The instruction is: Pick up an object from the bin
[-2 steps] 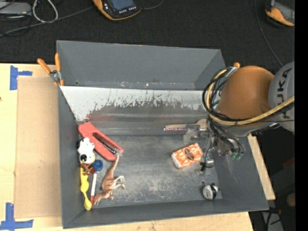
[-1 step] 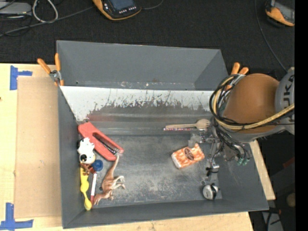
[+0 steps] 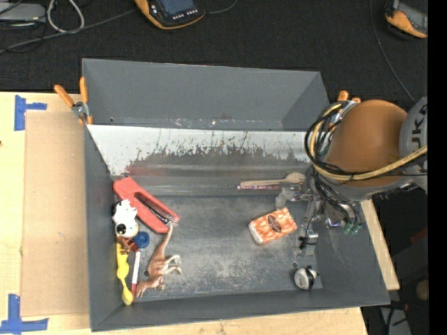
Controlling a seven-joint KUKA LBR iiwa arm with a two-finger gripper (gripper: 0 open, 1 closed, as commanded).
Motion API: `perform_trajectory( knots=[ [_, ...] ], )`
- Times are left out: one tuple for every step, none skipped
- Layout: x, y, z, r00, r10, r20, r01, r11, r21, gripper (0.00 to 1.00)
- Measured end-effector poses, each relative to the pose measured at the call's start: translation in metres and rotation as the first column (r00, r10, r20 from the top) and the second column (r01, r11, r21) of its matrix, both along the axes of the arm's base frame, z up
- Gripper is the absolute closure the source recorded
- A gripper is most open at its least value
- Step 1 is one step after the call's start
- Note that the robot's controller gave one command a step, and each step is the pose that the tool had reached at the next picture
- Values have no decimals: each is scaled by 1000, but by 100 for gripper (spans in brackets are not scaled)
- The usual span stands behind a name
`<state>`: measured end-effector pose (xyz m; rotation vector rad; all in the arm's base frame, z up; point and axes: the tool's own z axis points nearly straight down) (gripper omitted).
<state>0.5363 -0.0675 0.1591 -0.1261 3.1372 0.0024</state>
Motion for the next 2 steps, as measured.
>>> perform_trajectory(
  knots=[
    [52,4,17,997,-79,0,79,997,1,0],
    [42,4,-32,993,-119,2,119,993,1,0]
  ],
)
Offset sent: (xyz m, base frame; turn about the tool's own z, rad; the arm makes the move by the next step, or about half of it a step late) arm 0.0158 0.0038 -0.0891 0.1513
